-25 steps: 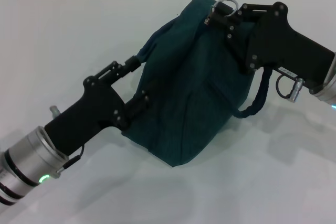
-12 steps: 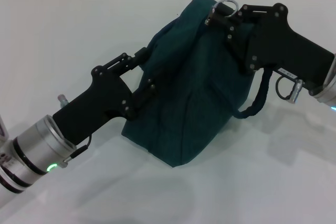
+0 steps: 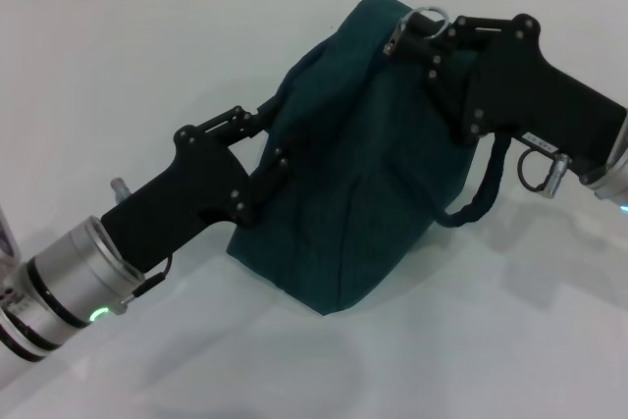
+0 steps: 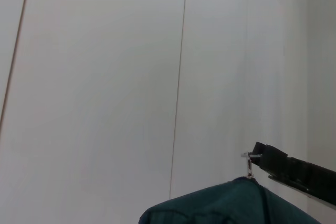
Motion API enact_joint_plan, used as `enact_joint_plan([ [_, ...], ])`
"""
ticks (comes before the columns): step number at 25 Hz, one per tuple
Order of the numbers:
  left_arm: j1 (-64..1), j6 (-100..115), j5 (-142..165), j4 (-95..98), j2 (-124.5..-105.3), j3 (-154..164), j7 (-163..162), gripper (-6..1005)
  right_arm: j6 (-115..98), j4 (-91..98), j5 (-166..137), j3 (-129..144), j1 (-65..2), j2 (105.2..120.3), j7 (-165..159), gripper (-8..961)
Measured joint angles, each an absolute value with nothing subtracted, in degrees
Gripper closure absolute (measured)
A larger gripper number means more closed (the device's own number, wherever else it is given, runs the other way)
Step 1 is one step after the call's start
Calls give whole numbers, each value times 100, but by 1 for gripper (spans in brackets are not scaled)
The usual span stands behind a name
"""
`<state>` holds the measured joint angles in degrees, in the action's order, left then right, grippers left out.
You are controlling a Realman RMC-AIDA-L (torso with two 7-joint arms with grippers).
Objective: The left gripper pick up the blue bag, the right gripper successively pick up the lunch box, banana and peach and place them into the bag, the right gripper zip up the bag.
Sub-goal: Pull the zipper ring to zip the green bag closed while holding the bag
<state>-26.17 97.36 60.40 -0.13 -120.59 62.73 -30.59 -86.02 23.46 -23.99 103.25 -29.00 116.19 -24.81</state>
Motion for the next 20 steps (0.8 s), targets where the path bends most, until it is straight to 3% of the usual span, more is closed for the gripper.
enact_joint_plan([
  [3,-2619,9714,6060,4,-12058,6282,-3036,669,-8609,2291,-2182,10418,-2900,11619,-2483,888],
  [8,-2621,9716,6153,-5,-12058,6293,-2901,897,-8644,2285,-1917,10617,-2848,11619,-2485,888],
  [20,-2567,9729,6263,13,-12049,6282,-2821,952,-8678,2281,-1597,10682,-2686,11619,-2752,887],
])
